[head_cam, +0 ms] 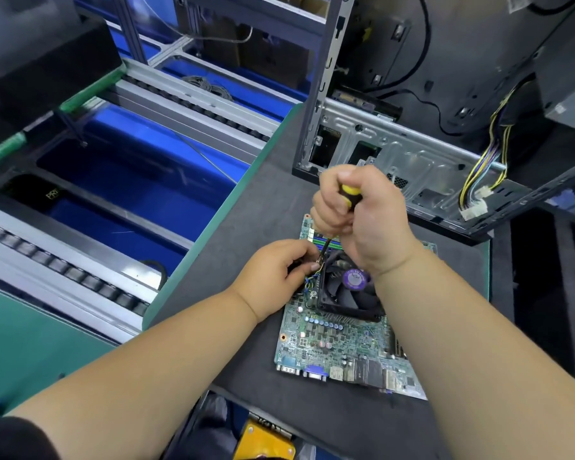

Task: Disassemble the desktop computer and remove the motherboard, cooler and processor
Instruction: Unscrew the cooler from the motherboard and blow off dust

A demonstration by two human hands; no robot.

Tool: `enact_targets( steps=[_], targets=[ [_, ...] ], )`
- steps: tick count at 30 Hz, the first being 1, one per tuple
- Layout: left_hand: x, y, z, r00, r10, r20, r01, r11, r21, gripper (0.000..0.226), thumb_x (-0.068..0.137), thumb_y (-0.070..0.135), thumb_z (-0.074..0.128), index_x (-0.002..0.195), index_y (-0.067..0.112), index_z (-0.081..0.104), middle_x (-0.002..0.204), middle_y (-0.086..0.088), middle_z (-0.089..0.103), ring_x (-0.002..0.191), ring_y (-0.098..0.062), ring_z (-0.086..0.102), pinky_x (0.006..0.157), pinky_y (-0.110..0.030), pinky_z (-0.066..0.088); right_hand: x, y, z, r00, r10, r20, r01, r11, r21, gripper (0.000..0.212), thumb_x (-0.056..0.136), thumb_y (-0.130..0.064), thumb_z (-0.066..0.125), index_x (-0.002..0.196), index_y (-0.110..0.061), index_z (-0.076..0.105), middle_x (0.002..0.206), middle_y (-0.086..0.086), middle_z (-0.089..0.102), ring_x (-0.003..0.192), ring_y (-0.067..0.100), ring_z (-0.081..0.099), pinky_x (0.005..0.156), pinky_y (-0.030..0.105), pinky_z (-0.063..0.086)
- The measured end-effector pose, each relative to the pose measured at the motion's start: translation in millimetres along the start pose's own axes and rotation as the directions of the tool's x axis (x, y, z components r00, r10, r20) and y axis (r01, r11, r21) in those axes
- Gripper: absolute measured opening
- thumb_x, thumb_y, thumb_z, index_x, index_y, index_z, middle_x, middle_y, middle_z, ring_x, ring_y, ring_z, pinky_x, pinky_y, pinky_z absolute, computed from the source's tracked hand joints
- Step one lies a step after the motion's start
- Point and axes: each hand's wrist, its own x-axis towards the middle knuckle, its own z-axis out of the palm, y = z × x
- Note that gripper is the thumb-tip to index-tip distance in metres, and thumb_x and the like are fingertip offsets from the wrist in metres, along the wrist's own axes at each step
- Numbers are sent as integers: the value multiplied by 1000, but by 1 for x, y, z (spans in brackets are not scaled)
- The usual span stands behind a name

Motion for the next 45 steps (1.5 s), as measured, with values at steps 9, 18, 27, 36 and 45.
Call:
enact_targets(
  steps=[9, 18, 27, 36, 45],
  targets=[
    [0, 3, 0, 1000, 6, -1, -6, 999, 35, 6, 89, 11, 67, 93, 8, 66, 86, 7, 62, 83, -10, 56, 76, -18, 42, -15, 1, 1, 917, -56, -395, -6, 988, -156, 28, 96, -36, 49, 81, -15, 59, 67, -3, 60, 67, 16, 59, 71, 32, 50],
    [-2, 1, -1, 1000, 16, 9, -17, 998, 59, 7, 89, 12, 67, 94, 8, 65, 88, 1, 65, 84, -19, 59, 76, -32, 48, -4, 8, 9, 965, -80, -250, 74, 997, -33, 30, 78, -21, 33, 48, -17, 34, 43, 0, 21, 44, 14, 14, 47, 26, 11],
    [1, -1, -1, 995, 78, 59, -88, 981, 171, 12, 81, 4, 67, 91, 3, 71, 87, -8, 66, 88, -28, 60, 84, -29, 43, -16, 3, -12, 979, -28, -203, 15, 998, -66, 24, 88, -30, 48, 69, -17, 52, 62, 2, 49, 53, 20, 45, 66, 40, 43],
    [2, -2, 0, 998, -38, 45, 34, 996, 77, 14, 85, 8, 72, 98, 6, 74, 96, -6, 70, 94, -22, 63, 87, -29, 48, -12, 15, 10, 931, -173, -320, 112, 973, -200, 34, 92, -30, 36, 62, -20, 46, 52, -3, 36, 53, 18, 31, 53, 30, 30],
    [6, -1, -1, 998, -12, 59, 7, 997, 76, 8, 80, 0, 72, 80, 7, 68, 79, 2, 61, 78, -17, 53, 74, -28, 44, 1, -1, 16, 995, 86, 51, -72, 971, -230, 23, 80, -15, 38, 59, -8, 44, 48, 4, 35, 44, 17, 27, 46, 23, 24]
  ],
)
